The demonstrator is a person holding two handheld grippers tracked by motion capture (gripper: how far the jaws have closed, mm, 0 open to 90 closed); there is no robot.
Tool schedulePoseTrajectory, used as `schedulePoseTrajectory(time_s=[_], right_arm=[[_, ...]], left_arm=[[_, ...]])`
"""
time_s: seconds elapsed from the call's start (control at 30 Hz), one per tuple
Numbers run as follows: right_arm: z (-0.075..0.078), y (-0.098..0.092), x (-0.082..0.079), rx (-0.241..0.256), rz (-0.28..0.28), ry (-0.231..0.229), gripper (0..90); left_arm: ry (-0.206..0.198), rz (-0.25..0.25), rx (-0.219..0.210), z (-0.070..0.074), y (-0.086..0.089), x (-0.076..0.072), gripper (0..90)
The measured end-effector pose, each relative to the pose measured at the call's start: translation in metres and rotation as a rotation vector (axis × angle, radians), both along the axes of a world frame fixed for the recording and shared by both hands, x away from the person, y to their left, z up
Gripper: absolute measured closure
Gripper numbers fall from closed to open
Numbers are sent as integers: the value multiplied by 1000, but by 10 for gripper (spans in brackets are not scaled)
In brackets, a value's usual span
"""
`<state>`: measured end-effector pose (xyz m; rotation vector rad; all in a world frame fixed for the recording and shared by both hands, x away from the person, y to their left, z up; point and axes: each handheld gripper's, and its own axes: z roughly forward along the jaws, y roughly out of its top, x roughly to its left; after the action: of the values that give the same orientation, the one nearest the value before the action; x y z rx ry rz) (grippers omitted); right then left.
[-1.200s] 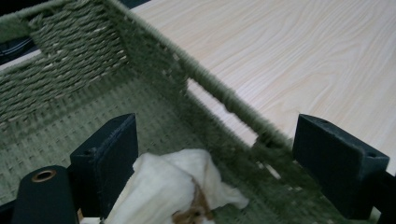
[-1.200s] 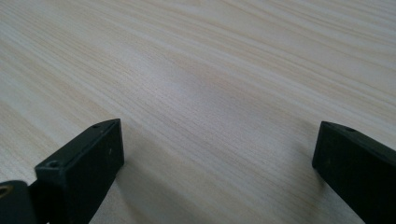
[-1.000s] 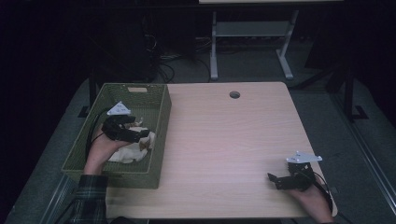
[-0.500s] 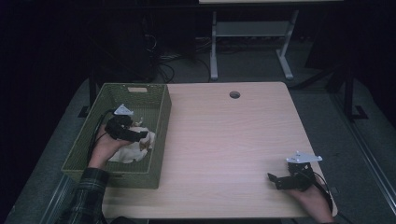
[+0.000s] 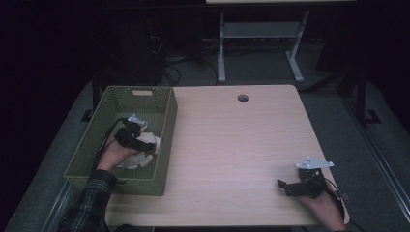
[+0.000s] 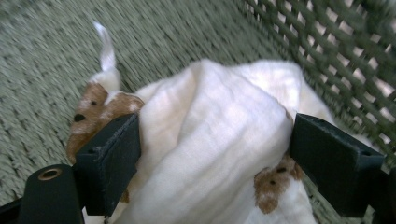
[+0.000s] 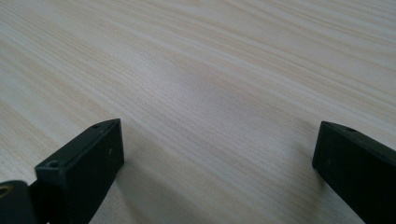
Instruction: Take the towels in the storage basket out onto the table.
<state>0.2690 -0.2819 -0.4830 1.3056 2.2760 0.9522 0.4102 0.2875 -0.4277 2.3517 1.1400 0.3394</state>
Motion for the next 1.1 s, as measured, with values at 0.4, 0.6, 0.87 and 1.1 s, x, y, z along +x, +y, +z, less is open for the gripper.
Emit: schedulePoseTrajectory(time_s=[0.4, 0.6, 0.87, 1.1], right_arm=[[0, 0, 0, 0, 0, 0, 16], [0, 0, 0, 0, 0, 0, 16], [0, 0, 0, 1, -1, 1, 16], [0, 0, 0, 0, -1, 1, 16]], left_arm=[[60, -31, 41, 0, 0, -2, 708], [59, 12, -35, 10, 8, -3, 796], [-48, 52, -134, 30, 20, -10, 799], [-114, 59, -223, 48, 30, -18, 801]])
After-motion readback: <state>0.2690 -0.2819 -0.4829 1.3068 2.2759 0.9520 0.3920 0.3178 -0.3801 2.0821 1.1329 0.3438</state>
